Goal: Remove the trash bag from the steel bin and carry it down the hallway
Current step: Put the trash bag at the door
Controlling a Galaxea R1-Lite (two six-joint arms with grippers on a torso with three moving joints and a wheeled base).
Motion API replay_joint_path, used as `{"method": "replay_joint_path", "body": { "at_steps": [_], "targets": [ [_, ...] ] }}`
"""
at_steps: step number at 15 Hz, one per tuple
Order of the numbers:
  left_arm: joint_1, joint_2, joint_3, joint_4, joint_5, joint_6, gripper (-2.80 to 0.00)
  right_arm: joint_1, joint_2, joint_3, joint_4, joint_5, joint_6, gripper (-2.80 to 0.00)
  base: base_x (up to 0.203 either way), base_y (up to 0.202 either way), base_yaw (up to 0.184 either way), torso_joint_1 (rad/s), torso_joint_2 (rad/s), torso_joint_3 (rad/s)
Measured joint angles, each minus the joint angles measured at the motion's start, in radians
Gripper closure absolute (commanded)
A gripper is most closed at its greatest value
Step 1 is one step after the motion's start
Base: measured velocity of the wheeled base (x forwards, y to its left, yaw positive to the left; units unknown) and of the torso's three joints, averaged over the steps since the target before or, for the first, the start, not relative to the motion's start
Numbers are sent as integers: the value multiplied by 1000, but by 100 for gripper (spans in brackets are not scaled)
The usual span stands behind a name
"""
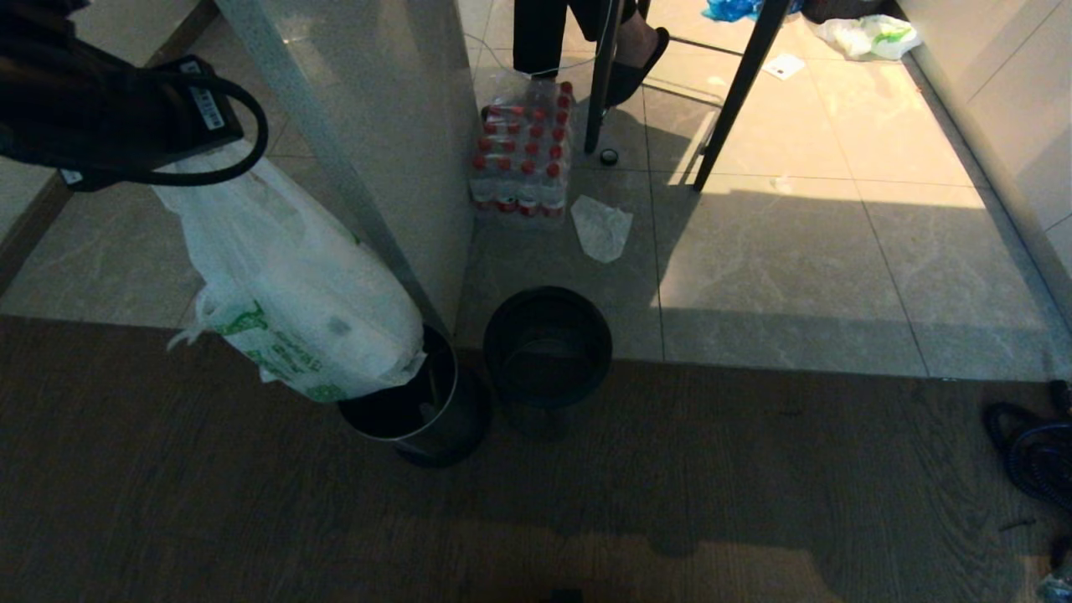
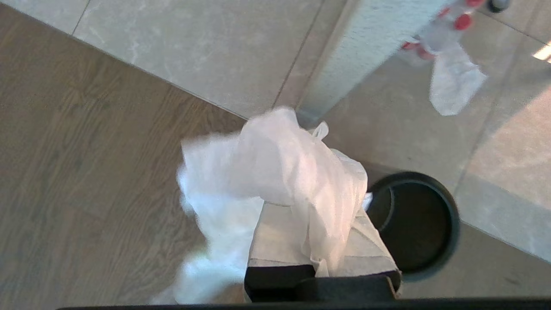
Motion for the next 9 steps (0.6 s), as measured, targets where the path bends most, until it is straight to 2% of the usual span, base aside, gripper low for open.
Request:
{"method": "replay_joint_path", "body": {
  "at_steps": [3, 6, 9],
  "targets": [
    [-45, -65, 1, 50, 38, 9, 0, 0, 0, 0, 0, 0, 0, 0, 0, 0, 0, 0, 0, 0],
    [-58, -146, -4, 112, 62, 63, 0, 0, 0, 0, 0, 0, 0, 0, 0, 0, 0, 0, 0, 0],
    [-57, -234, -11, 170, 116, 108, 0, 0, 0, 0, 0, 0, 0, 0, 0, 0, 0, 0, 0, 0]
  ]
}}
